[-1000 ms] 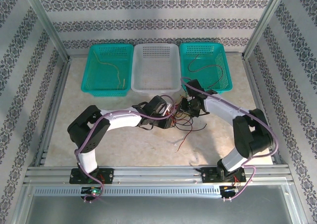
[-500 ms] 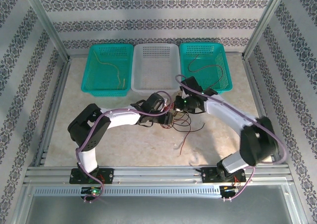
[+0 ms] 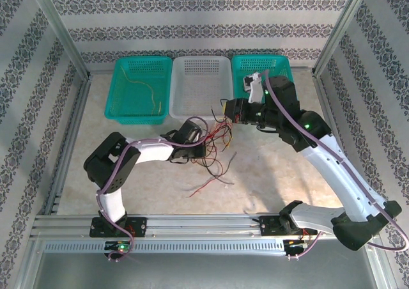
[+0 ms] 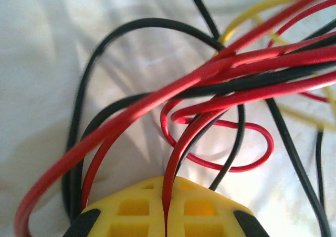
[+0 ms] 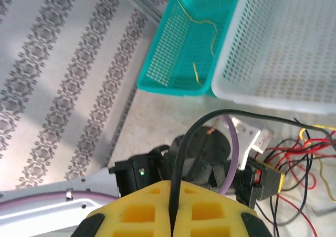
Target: Untangle the cables
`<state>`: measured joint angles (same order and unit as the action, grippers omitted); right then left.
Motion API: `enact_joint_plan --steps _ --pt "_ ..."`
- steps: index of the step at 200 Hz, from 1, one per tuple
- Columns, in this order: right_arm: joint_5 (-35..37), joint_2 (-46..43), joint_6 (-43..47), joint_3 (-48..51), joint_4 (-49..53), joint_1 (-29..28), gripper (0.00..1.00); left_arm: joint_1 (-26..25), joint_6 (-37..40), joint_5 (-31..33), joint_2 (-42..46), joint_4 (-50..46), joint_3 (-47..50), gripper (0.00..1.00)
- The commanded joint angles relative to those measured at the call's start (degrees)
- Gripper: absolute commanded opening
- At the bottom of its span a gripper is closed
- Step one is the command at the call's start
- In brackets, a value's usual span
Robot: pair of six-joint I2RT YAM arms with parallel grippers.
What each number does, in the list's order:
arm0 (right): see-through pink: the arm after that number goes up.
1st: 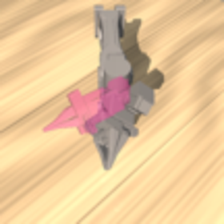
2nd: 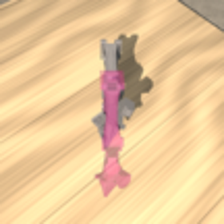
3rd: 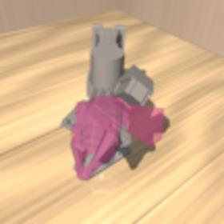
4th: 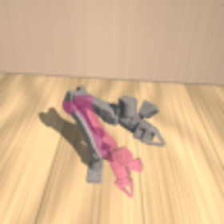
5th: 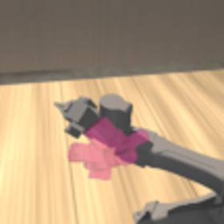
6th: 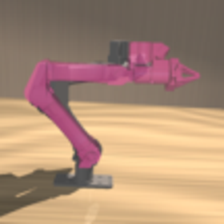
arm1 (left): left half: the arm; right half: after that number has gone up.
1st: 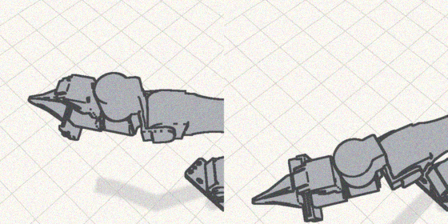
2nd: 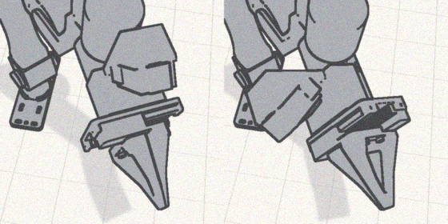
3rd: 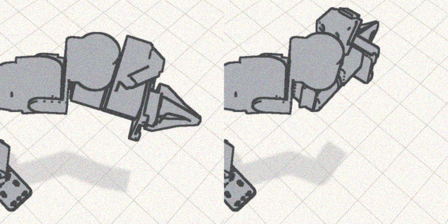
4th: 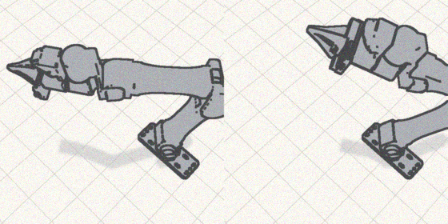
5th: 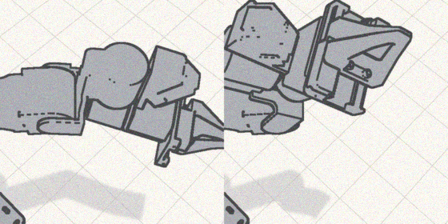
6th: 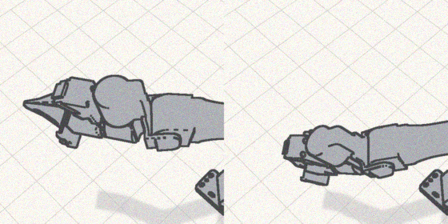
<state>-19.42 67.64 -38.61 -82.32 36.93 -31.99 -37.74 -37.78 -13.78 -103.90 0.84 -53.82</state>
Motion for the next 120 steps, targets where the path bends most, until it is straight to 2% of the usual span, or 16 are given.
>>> enact_joint_plan --steps 1,36,61,78,85,107,120 --pt "-0.4 0.8 0.7 -5.4 -1.8 0.8 0.00 0.6 2.6 3.0 4.7 -4.8 3.7 0.00" --pt "-2.2 8.6 2.5 -17.9 -2.7 3.1 0.00 1.3 3.9 3.5 9.5 -6.8 7.4 0.00" --pt "-5.5 14.9 3.1 -28.4 -5.3 4.8 0.00 1.7 4.0 4.7 9.3 -8.0 7.9 0.00" --pt "-5.7 20.8 3.5 -36.5 -4.0 6.0 0.00 2.2 3.2 3.1 10.2 -8.0 8.5 0.02" --pt "-6.0 23.5 3.5 -39.7 -2.8 6.6 0.00 2.3 2.9 2.4 11.8 -7.6 9.0 0.07" --pt "-6.6 31.3 4.4 -45.8 0.3 8.1 0.00 2.3 1.8 2.1 19.8 -9.0 9.2 0.43" --pt "-5.8 35.1 5.4 -48.0 1.7 8.7 0.00 2.4 2.1 3.7 24.9 -12.5 7.3 0.55"
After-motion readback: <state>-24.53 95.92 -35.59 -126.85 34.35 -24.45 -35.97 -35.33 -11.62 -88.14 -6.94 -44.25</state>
